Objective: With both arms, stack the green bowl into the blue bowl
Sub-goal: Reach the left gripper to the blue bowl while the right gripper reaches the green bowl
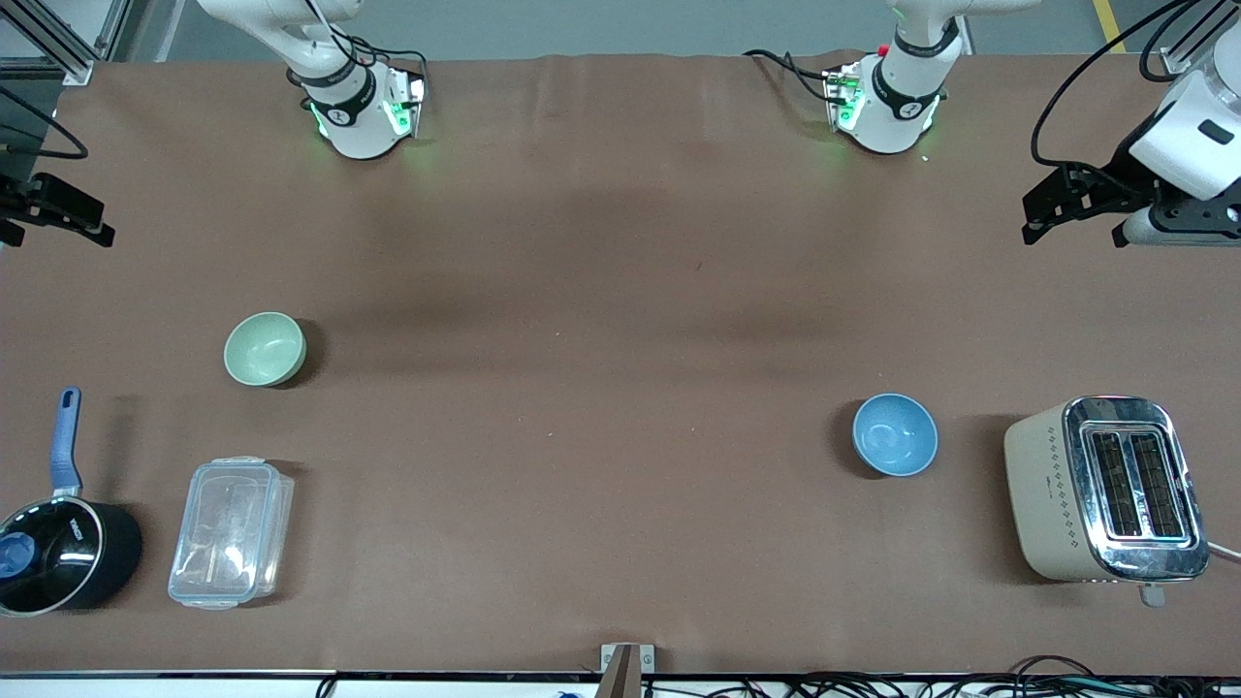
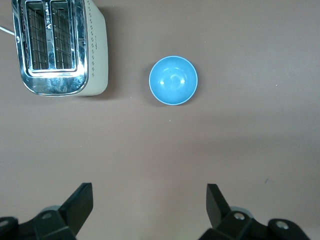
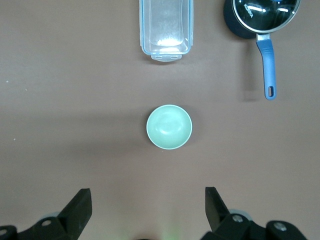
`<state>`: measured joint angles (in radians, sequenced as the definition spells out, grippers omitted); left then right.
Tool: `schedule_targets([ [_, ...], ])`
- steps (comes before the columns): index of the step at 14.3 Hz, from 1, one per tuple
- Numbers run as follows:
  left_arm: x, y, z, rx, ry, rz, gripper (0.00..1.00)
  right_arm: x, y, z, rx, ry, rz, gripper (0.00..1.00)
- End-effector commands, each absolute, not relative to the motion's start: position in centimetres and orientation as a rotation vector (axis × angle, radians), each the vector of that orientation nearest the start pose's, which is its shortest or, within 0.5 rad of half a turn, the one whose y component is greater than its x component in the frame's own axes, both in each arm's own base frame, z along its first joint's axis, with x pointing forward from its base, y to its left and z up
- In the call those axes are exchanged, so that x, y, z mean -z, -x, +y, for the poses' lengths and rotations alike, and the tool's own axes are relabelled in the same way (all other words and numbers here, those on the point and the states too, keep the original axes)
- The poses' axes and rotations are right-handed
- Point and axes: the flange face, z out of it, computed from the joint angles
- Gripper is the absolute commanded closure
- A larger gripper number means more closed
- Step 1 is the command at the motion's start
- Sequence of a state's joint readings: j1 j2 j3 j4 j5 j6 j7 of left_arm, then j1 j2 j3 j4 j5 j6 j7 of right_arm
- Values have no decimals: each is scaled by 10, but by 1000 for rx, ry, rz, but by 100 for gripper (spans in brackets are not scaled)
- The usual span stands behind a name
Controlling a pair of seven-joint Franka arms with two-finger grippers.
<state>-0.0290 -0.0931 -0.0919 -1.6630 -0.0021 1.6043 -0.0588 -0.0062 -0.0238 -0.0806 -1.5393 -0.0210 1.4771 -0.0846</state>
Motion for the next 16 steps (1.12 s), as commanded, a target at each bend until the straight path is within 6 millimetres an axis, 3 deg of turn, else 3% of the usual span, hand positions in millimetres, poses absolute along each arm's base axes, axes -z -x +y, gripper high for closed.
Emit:
schedule_targets([
  [1,-636,-528,-66,61,3133,93,0,-646,-534,-49,-51,3139,20,0],
  [4,-630,-549,-57,57,3124,91,0,-644,-534,-50,-55,3139,22,0],
  [5,-614,-559,-55,18,3116,99,0,-644,-534,-50,-55,3139,24,0],
  [8,-532,-607,-37,-9,3116,58,0,-644,-532,-51,-67,3138,27,0],
  [11,-444,-634,-8,56,3108,7,0,-636,-532,-62,-81,3136,41,0],
  [14,-368,-654,-8,52,3123,11,0,-605,-531,-76,-135,3124,79,0],
  [16,-332,-661,-13,43,3133,-4,0,-567,-531,-92,-159,3098,130,0],
])
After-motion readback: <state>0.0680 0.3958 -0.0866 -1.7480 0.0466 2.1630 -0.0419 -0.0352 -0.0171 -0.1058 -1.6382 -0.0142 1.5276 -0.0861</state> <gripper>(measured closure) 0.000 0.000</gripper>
